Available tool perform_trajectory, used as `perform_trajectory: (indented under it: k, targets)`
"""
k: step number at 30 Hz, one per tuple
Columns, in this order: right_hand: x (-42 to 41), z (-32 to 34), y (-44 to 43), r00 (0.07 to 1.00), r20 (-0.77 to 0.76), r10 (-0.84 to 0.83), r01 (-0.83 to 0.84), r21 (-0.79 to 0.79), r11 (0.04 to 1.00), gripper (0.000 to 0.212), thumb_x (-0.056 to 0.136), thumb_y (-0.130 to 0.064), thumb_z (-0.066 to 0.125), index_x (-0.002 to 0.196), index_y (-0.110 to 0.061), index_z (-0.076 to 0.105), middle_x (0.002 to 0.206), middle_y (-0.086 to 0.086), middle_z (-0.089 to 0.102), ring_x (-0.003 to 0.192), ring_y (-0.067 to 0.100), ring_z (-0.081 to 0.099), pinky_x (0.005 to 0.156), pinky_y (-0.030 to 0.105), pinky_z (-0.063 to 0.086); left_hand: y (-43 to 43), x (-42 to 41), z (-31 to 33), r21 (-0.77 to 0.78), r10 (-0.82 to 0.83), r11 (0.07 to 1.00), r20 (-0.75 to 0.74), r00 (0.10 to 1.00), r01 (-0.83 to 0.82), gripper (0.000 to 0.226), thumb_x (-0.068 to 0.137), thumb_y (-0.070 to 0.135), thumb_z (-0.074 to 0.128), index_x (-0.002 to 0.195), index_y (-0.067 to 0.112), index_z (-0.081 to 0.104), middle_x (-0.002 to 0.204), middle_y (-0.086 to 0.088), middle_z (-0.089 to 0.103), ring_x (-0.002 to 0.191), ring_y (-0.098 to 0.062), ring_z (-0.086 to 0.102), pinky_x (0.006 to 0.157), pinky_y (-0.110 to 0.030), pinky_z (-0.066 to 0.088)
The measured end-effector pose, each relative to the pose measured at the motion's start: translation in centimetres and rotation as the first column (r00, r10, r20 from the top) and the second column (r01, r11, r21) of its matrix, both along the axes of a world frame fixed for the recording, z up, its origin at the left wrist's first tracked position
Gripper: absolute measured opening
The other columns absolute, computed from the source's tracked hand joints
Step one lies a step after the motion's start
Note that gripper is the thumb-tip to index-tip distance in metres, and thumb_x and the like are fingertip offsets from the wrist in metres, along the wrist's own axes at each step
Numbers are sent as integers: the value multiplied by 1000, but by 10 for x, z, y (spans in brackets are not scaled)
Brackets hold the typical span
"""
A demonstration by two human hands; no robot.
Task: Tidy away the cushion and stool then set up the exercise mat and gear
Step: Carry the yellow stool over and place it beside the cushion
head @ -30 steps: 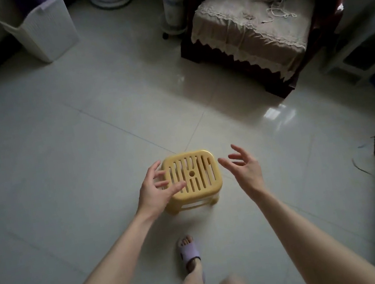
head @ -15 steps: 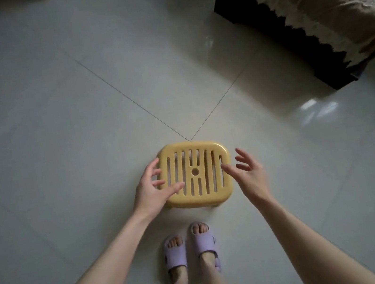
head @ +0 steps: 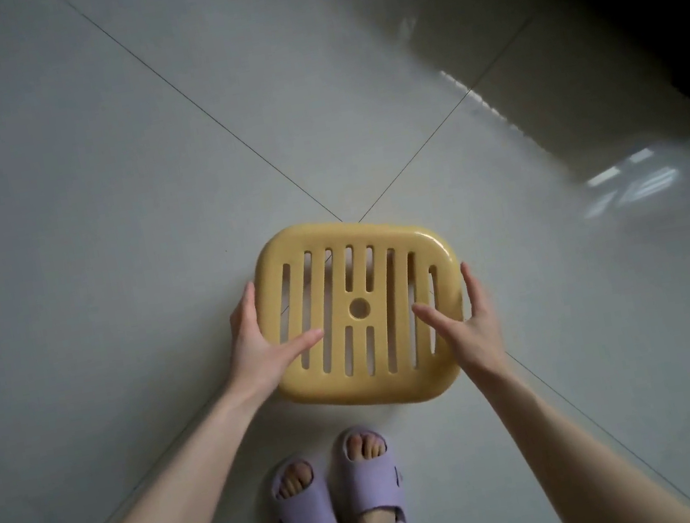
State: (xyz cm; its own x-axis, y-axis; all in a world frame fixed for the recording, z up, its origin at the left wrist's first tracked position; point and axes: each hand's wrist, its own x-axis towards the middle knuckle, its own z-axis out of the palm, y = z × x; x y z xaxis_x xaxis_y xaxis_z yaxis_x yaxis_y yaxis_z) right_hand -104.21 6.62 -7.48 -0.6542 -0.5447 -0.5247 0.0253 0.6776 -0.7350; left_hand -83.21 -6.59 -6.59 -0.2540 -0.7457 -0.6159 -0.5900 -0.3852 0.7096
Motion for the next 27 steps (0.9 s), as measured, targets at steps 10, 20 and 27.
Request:
perform_trajectory:
  k: [10, 20, 27]
  targets:
    - [-2, -53, 7, 1000, 25, 4, -2, -55, 999, 105, 68, -46, 77, 150, -38, 12, 153, -3, 32, 136, 19, 37, 111, 45, 36, -7, 6, -53, -38, -16, 999, 3, 1000, 16, 110, 69, 26, 80, 149, 34, 5, 150, -1, 33, 131, -23, 39, 103, -43, 36]
    - [4, 61, -6, 997, 62, 47, -42, -78, 996, 100, 73, -37, 77, 150, -37, 14, 150, -5, 34, 134, 18, 37, 109, 43, 37, -3, 25, 63, -4, 57, 998, 17, 998, -57, 113, 66, 29, 82, 150, 34, 7, 149, -1, 35, 131, -25, 41, 106, -49, 37]
    - [23, 239, -36, 988, 73, 135, -128, -98, 987, 102, 68, -48, 76, 149, -42, 14, 151, -4, 33, 135, 21, 38, 108, 52, 37, -8, 54, 244, -66, 152, 986, -9, 988, -152, 109, 69, 26, 81, 150, 32, 8, 149, -2, 35, 131, -25, 41, 105, -46, 37]
